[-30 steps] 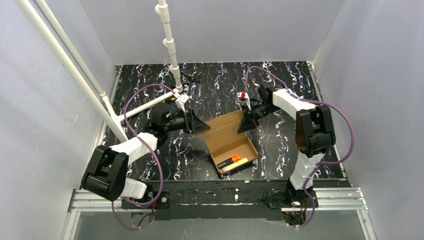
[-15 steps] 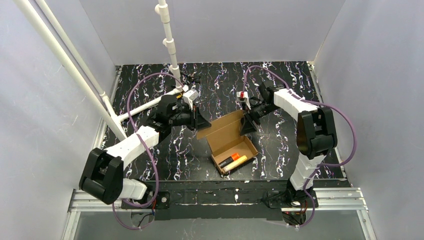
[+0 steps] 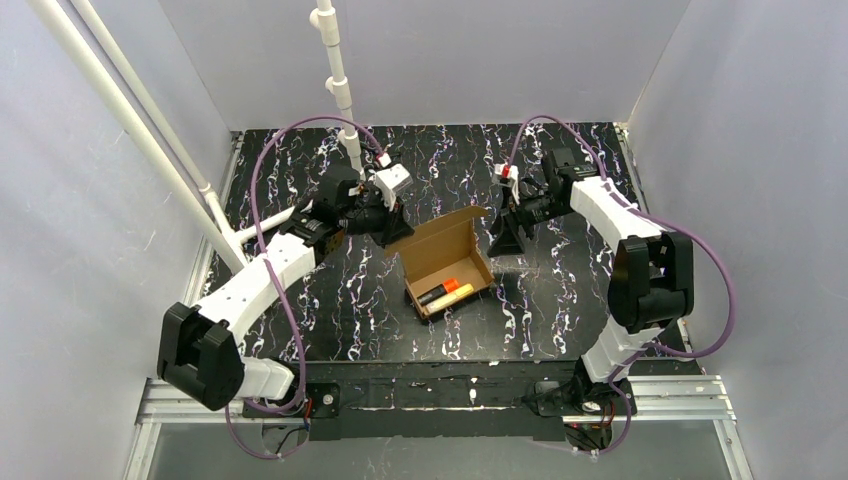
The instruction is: Fold the paper box
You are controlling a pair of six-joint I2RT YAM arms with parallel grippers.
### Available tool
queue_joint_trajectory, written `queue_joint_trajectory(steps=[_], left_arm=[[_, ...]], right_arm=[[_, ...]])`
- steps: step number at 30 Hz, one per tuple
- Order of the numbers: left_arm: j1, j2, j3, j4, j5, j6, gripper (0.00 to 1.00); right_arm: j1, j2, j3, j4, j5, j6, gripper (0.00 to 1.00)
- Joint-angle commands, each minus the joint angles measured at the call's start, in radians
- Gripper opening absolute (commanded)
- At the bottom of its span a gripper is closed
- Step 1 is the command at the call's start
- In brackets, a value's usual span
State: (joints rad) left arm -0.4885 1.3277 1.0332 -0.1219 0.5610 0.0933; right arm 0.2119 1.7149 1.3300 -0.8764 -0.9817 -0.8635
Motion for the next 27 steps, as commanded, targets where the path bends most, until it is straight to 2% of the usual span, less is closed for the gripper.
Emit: queue_joint_trajectory(steps=[1, 5, 12, 16, 27], left_arm=[[-0.002, 0.026, 0.071, -0.087, 0.0, 0.129, 0.08], [-0.018, 0.031, 0.079, -0.089, 0.019, 0.134, 0.08], [-0.048, 0.015, 0.013, -0.027, 0.035, 0.038, 0.08], [-0.054, 0.0, -0.023, 0.014, 0.021, -0.008, 0.08], [-0.064, -0.001, -0.06, 0.035, 0.004, -0.138, 0.11]], right_arm=[[-0.033, -0.035, 0.019, -0.08, -0.095, -0.06, 0.88], [-0.067, -0.041, -0.01, -0.069, -0.124, -0.068, 0.85], [-0.119, -0.052, -0.109, 0.221, -0.133, 0.213, 0.69], [-0.12, -0.078, -0.174, 0.347, -0.111, 0.324, 0.67], [-0.118, -0.071, -0.171, 0.283, -0.178, 0.255, 0.67]])
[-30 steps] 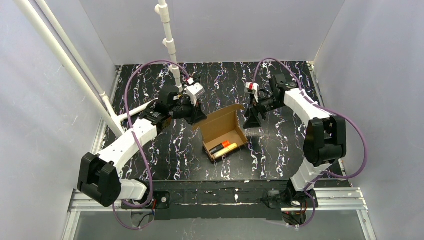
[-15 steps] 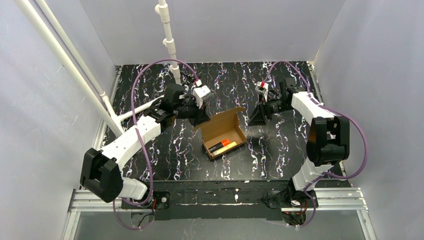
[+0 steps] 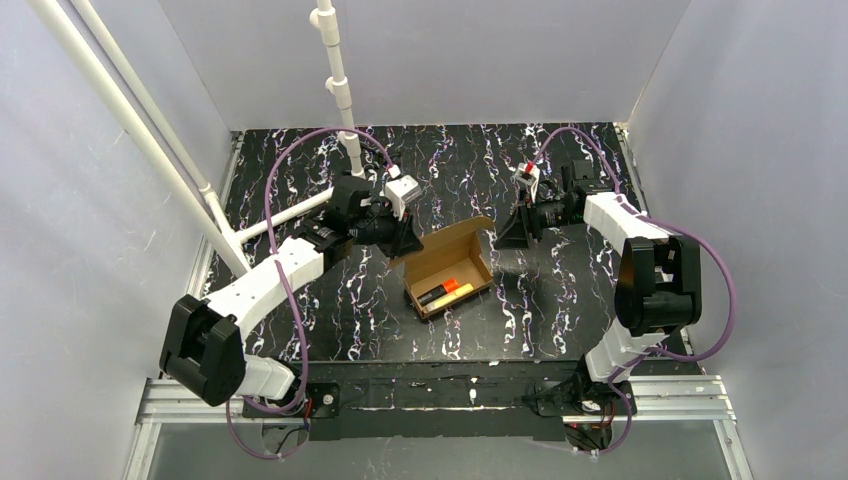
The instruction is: Fold the paper box
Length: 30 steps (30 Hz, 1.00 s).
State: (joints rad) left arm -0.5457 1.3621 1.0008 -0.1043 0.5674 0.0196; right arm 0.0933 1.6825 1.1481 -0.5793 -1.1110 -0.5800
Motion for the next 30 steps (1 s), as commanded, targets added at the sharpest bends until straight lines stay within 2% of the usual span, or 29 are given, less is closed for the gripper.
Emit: queue_joint_trajectory(steps=[1, 7, 11, 15, 21, 24, 30], left_arm=[[-0.007, -0.037, -0.033, 0.019, -0.005, -0.071, 0.11], [-0.007, -0.042, -0.039, 0.029, -0.02, -0.106, 0.15], [-0.007, -0.046, -0.036, 0.022, -0.023, -0.104, 0.16], [-0.007, -0.035, -0.018, -0.007, -0.029, -0.078, 0.17], [-0.007, -0.024, 0.016, -0.026, -0.022, -0.037, 0.19], [-0.007, -0.007, 0.047, -0.04, -0.015, -0.025, 0.19], [-0.007, 0.029, 0.096, -0.067, -0.001, -0.024, 0.19]], right_arm=[[0.002, -0.037, 0.009, -0.013, -0.046, -0.028, 0.67], [0.012, -0.026, 0.015, -0.054, -0.055, -0.073, 0.66], [0.034, -0.042, 0.056, -0.169, -0.063, -0.24, 0.7], [0.081, -0.064, 0.172, -0.244, 0.068, -0.367, 0.8], [0.098, -0.098, 0.283, -0.287, 0.082, -0.546, 0.98], [0.167, -0.09, 0.316, -0.315, 0.134, -0.626, 0.98], [0.281, -0.059, 0.381, -0.269, 0.253, -0.6, 0.95]])
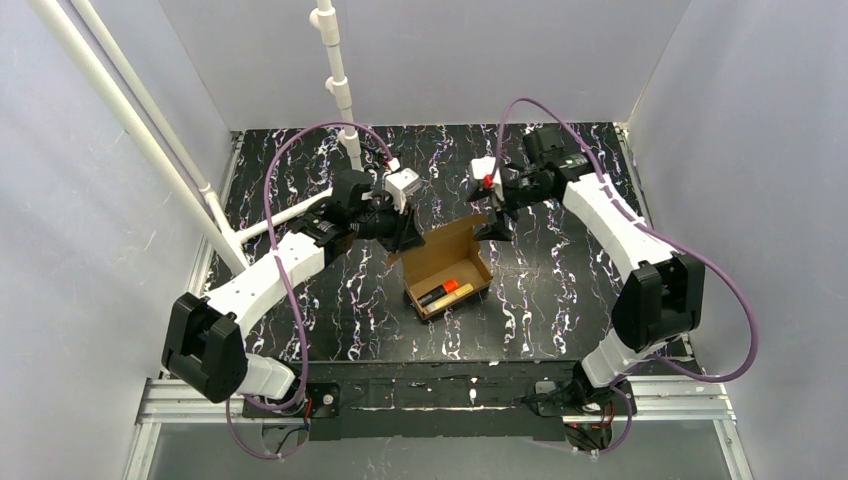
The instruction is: Fold the paper box
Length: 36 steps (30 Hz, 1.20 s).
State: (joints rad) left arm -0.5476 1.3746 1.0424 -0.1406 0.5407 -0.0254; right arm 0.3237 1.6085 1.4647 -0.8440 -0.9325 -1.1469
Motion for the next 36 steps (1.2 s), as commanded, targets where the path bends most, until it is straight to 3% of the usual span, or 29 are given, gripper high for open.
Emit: queue_joint_trajectory(steps=[1, 6, 16, 19, 20, 26, 28, 32, 36], left_arm=[[-0.005, 0.021, 0.058, -0.032, 0.03, 0.045, 0.19], [-0.005, 0.042, 0.075, -0.042, 0.043, 0.05, 0.18], [-0.005, 0.037, 0.082, -0.041, 0.045, 0.034, 0.19], [-0.005, 0.01, 0.082, -0.036, -0.017, -0.006, 0.25], [-0.005, -0.011, 0.077, -0.028, -0.058, -0.025, 0.3], [0.007, -0.279, -0.052, 0.061, -0.278, -0.114, 0.68], [0.013, -0.391, -0.133, 0.107, -0.341, -0.17, 0.96], [0.022, -0.568, -0.27, 0.118, -0.38, -0.254, 0.98], [0.024, -0.6, -0.369, 0.085, -0.374, -0.348, 0.75]], right_arm=[[0.061, 0.023, 0.072, -0.001, 0.082, -0.033, 0.94], [0.1, 0.083, 0.112, 0.014, 0.13, -0.018, 0.81], [0.133, 0.138, 0.157, -0.041, 0.154, -0.037, 0.42], [0.133, 0.129, 0.147, -0.051, 0.165, -0.059, 0.19], [0.132, 0.124, 0.142, -0.061, 0.167, -0.07, 0.03], [0.109, -0.018, -0.026, 0.056, 0.178, -0.024, 0.01], [0.085, -0.054, -0.061, 0.08, 0.169, 0.008, 0.01], [0.032, -0.124, -0.14, 0.131, 0.118, 0.055, 0.01], [0.025, -0.163, -0.209, 0.163, 0.094, 0.072, 0.01]])
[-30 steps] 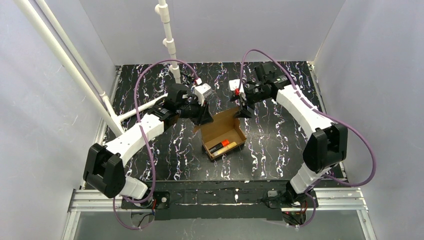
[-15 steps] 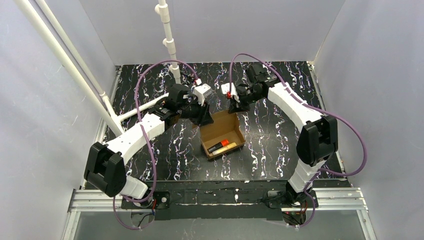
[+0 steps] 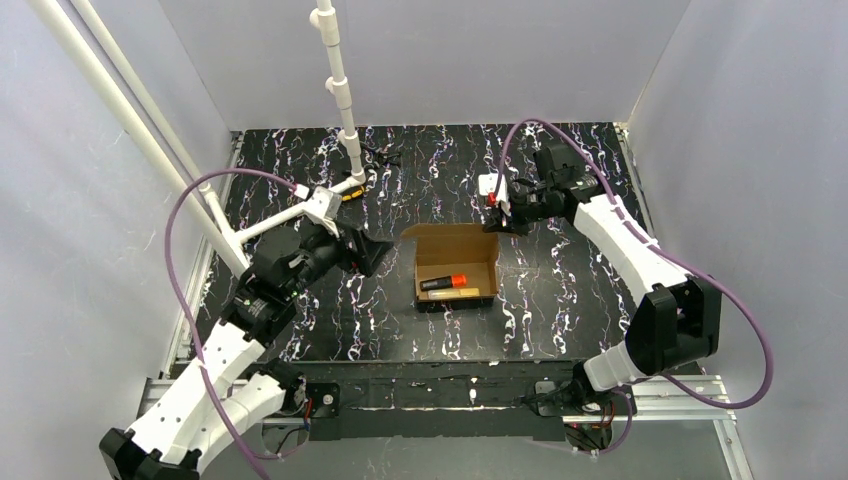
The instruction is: Fold the paper box
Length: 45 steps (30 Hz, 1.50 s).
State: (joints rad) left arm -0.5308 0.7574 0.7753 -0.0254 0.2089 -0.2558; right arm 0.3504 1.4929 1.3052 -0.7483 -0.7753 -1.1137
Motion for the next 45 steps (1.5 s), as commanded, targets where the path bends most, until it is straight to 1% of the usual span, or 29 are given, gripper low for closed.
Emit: queue_joint_trajectory(steps=[1, 2, 4, 5, 6, 8, 10, 12, 15, 19, 26, 29, 34, 36, 38, 45], left_arm=[[0.008, 0.026, -0.133, -0.018, -0.037, -0.148, 0.66], [0.008, 0.038, -0.164, 0.005, -0.029, -0.18, 0.59], [0.008, 0.077, -0.235, 0.096, -0.008, -0.258, 0.53], [0.008, 0.099, -0.267, 0.136, -0.008, -0.283, 0.48], [0.008, 0.123, -0.28, 0.181, -0.012, -0.297, 0.45], [0.008, 0.176, -0.283, 0.215, -0.029, -0.306, 0.37], [0.006, 0.232, -0.279, 0.26, -0.023, -0.318, 0.34], [0.006, 0.299, -0.273, 0.322, 0.019, -0.342, 0.31], [0.002, 0.394, -0.25, 0.382, 0.066, -0.375, 0.29], [-0.002, 0.477, -0.233, 0.453, 0.081, -0.409, 0.29], [-0.007, 0.579, -0.193, 0.488, 0.107, -0.419, 0.28], [-0.009, 0.608, -0.204, 0.498, 0.121, -0.424, 0.28], [-0.009, 0.538, -0.31, 0.499, 0.091, -0.415, 0.28], [-0.009, 0.537, -0.327, 0.499, 0.092, -0.415, 0.29], [-0.009, 0.523, -0.338, 0.499, 0.093, -0.416, 0.29], [-0.003, 0.462, -0.38, 0.479, 0.098, -0.426, 0.29]], right_arm=[[-0.003, -0.052, -0.064, 0.073, -0.064, 0.041, 0.01], [-0.006, -0.056, -0.078, 0.086, -0.064, 0.047, 0.01], [-0.012, -0.06, -0.097, 0.11, -0.066, 0.066, 0.01], [-0.015, -0.061, -0.102, 0.119, -0.067, 0.073, 0.01], [-0.016, -0.061, -0.105, 0.124, -0.072, 0.079, 0.01], [-0.016, -0.062, -0.109, 0.139, -0.074, 0.095, 0.01], [-0.016, -0.058, -0.115, 0.149, -0.075, 0.104, 0.01], [-0.016, -0.053, -0.119, 0.152, -0.076, 0.106, 0.01], [-0.016, -0.048, -0.121, 0.153, -0.08, 0.107, 0.01], [-0.016, -0.046, -0.123, 0.152, -0.085, 0.108, 0.01], [-0.016, -0.041, -0.126, 0.137, -0.094, 0.088, 0.01], [-0.016, -0.038, -0.127, 0.125, -0.097, 0.074, 0.01], [-0.016, -0.036, -0.133, 0.009, -0.121, -0.046, 0.01], [-0.014, -0.053, -0.165, 0.015, -0.138, -0.041, 0.01], [0.002, -0.078, -0.211, 0.048, -0.119, -0.023, 0.01], [0.028, -0.089, -0.242, 0.007, -0.077, -0.081, 0.01]])
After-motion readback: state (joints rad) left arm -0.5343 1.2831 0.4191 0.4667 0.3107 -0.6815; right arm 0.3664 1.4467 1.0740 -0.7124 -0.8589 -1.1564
